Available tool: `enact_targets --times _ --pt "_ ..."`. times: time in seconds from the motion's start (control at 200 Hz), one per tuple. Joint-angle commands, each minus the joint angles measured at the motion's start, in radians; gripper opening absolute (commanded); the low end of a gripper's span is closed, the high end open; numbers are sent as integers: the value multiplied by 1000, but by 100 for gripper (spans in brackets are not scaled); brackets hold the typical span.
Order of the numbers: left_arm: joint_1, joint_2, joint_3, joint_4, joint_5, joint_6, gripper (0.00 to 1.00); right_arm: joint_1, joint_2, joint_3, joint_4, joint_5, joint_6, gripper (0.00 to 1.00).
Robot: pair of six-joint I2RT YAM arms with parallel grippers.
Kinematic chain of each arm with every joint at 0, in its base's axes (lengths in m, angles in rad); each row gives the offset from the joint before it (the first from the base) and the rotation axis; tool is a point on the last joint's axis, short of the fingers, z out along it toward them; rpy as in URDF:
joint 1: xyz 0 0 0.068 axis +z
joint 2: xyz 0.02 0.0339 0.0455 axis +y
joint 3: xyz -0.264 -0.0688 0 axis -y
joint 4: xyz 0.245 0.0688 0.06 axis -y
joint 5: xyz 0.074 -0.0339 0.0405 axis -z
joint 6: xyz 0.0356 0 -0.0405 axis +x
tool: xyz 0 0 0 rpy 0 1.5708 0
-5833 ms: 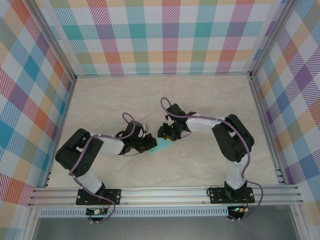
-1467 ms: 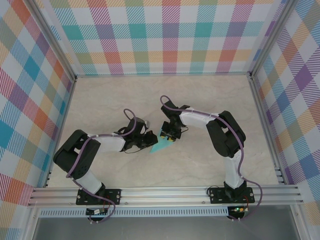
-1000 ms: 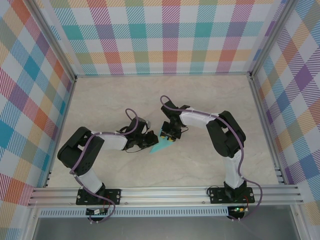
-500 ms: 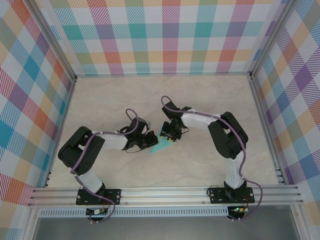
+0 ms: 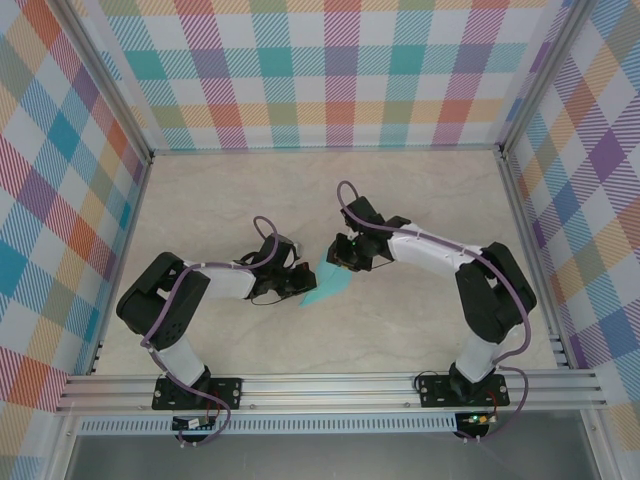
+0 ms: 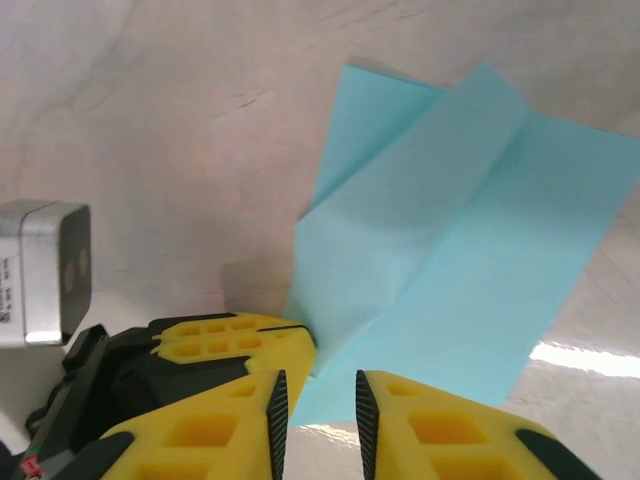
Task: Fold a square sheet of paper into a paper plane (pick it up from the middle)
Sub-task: Fourth fold the wing at the center of the table.
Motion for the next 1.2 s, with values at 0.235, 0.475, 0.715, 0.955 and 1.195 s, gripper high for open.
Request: enact_targets --times 0.235,0.475,0.715,0.955,1.195 --pt "-10 34 -5 -129 -3 23 2 17 155 58 113 -143 -72 17" --pt "-10 29 -3 -137 -6 26 2 16 204 47 95 -95 -58 16" --pt "-8 26 -7 -148 -8 27 1 3 216 -21 107 -51 -31 15" --pt "-10 24 -13 -147 -2 28 1 -19 180 -122 181 -43 9 14" --pt "-10 -33 12 -130 32 39 3 -24 191 -133 183 -52 27 14"
